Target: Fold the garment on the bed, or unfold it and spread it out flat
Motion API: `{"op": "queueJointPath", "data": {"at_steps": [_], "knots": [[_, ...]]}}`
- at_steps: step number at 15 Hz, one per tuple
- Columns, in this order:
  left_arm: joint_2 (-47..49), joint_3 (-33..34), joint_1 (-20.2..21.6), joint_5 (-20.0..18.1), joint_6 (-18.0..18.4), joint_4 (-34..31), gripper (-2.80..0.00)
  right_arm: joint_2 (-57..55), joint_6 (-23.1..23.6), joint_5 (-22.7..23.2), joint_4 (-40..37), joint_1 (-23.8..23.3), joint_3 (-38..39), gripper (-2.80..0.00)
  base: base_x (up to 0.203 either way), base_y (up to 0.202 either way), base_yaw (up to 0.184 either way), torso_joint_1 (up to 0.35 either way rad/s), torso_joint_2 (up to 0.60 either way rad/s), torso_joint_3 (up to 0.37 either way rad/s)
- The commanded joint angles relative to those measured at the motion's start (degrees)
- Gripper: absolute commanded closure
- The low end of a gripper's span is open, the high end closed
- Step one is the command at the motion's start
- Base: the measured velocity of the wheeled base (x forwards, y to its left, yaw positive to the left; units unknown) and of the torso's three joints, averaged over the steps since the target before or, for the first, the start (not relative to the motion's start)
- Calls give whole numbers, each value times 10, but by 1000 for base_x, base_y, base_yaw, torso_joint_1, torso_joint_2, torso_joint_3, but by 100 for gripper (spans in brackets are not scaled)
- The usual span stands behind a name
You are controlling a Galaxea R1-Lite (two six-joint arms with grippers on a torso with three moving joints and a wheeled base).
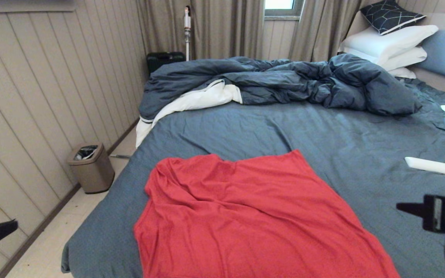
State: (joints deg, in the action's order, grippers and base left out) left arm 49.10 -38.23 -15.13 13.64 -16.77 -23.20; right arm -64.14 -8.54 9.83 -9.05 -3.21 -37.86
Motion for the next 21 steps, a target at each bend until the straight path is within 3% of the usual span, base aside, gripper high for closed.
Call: {"op": "queueJointPath", "data": {"at_steps": [1, 4, 6, 8, 10, 12, 13, 15, 17, 19, 21], "knots": [[-149, 67, 0, 49, -1, -9, 0, 140, 0, 16, -43, -11, 49, 0, 0, 0, 0, 0, 0, 0], [-277, 146, 19, 144, -35, -106, 0, 292, 17, 33, -94, -20, 158, 0, 0, 0, 0, 0, 0, 0], [-341, 191, 62, 171, -64, -150, 0, 373, 28, 36, -108, -22, 239, 0, 0, 0, 0, 0, 0, 0], [-415, 245, 97, 178, -39, -152, 0, 443, 33, 31, -110, -22, 302, 0, 0, 0, 0, 0, 0, 0], [-477, 324, 122, 172, 27, -120, 0, 509, 36, 24, -109, -19, 346, 0, 0, 0, 0, 0, 0, 0], [-488, 382, 144, 154, 115, -28, 0, 587, 37, 21, -101, -17, 368, 0, 0, 0, 0, 0, 0, 0], [-490, 382, 160, 143, 136, 3, 0, 623, 42, 18, -90, -17, 373, 0, 0, 0, 0, 0, 0, 0], [-491, 382, 160, 81, 145, 62, 0, 641, 65, -35, -17, -14, 378, 0, 0, 0, 0, 0, 0, 0], [-491, 382, 160, -10, 196, 120, 0, 641, 75, -104, 118, -4, 378, 0, 0, 0, 0, 0, 0, 0], [-491, 382, 160, -100, 210, 132, 0, 641, 77, -162, 210, 3, 379, 0, 0, 0, 0, 0, 0, 0], [-491, 382, 160, -112, 217, 164, 0, 641, 78, -181, 223, 12, 379, 0, 0, 0, 0, 0, 0, 0]]}}
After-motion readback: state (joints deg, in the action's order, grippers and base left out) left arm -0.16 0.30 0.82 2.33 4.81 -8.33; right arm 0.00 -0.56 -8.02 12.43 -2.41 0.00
